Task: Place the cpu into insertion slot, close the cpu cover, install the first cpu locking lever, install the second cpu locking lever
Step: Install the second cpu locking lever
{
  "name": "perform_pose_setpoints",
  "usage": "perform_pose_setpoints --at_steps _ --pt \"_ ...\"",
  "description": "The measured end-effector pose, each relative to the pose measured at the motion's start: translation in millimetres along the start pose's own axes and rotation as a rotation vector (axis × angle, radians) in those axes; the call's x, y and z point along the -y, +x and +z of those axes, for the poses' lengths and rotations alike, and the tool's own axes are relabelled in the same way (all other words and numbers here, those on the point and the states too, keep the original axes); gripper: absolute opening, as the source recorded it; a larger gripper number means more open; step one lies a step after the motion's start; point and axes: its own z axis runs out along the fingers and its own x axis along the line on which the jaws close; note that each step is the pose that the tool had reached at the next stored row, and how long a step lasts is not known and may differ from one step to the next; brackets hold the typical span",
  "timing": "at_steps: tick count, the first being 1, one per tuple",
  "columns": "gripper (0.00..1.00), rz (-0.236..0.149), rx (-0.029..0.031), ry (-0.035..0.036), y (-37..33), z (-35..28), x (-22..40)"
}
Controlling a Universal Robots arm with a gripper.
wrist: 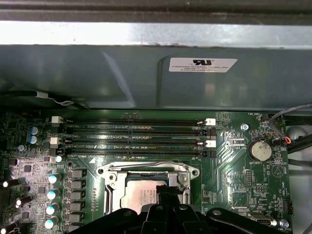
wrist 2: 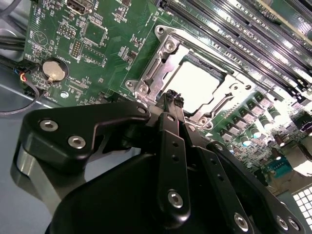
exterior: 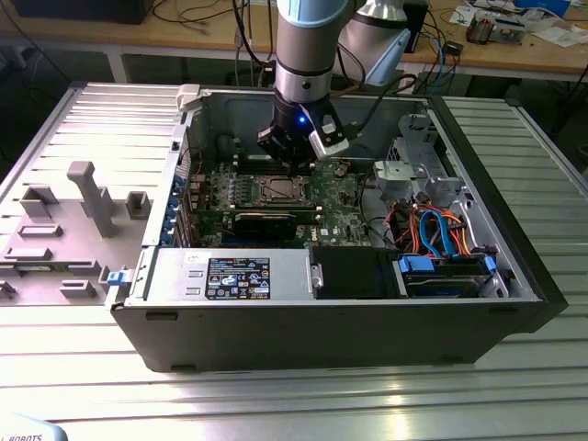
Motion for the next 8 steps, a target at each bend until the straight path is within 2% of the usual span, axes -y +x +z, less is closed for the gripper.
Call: perform_pose_setpoints --at_steps 8 --pt "0.11 0.0 0.0 0.0 0.0 -0.6 0.2"
